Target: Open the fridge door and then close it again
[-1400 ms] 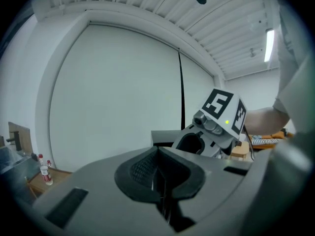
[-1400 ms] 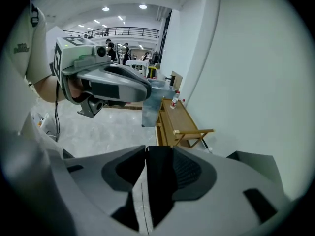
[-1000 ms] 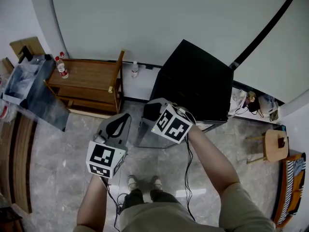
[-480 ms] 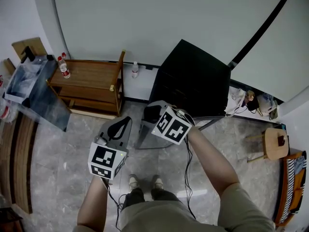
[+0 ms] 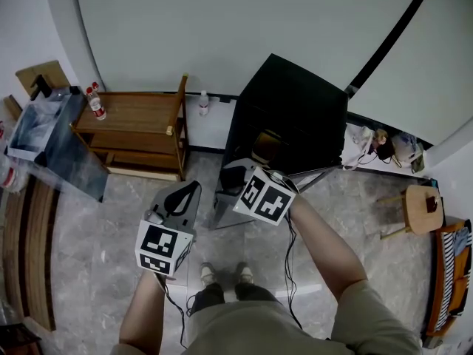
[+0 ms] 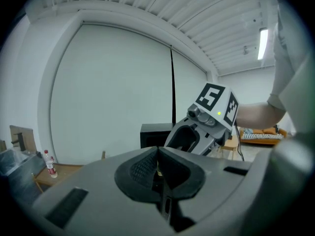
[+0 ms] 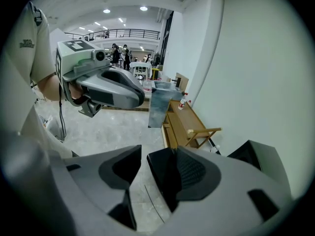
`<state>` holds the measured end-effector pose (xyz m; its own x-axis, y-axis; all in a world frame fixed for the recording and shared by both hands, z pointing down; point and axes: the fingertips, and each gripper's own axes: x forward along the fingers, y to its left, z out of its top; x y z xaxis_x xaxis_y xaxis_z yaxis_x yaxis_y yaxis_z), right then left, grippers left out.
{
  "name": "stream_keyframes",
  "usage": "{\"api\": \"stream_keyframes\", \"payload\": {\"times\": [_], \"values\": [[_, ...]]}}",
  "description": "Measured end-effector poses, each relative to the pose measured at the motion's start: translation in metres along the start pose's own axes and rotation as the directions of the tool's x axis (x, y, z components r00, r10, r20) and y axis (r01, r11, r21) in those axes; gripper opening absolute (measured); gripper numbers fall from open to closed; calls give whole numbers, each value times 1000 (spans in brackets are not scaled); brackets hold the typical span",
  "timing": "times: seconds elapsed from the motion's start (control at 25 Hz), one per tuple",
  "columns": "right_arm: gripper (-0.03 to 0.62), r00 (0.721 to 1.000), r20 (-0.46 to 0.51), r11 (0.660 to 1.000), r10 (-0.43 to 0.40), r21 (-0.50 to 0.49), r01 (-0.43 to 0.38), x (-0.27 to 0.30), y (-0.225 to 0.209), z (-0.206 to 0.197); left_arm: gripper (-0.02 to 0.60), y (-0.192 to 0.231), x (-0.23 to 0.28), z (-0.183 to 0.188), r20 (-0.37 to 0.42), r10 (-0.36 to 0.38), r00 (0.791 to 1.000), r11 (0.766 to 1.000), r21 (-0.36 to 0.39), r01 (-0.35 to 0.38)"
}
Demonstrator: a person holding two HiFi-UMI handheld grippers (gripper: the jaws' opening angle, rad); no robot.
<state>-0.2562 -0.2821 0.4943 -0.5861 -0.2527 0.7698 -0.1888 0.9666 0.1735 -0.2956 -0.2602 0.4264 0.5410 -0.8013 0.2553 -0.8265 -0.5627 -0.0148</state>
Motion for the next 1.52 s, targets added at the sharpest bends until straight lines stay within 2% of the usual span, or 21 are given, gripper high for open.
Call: {"api": "stream_keyframes", "payload": {"times": [0.4,0.64,1.0,1.36,1.52], "values": [[179,999,15,997,46,56,-46,-22,42,-8,8,-16,-11,-11,-36,-34,999,999,12,35],[181,999,17,997,41,65,-42,-41,74,-20,8,-42,-11,-14,-52,-98,994,994,35,100],[170,998,43,993,52,104,-57,-66,109,-39,8,-82,-2,-21,-64,-208,976,977,39,211],[141,992,115,981,43,182,-64,-93,128,-57,8,-124,5,-17,-80,-314,946,946,54,318],[132,992,114,978,48,199,-70,-104,138,-69,8,-147,11,-22,-92,-357,930,931,46,362]]}}
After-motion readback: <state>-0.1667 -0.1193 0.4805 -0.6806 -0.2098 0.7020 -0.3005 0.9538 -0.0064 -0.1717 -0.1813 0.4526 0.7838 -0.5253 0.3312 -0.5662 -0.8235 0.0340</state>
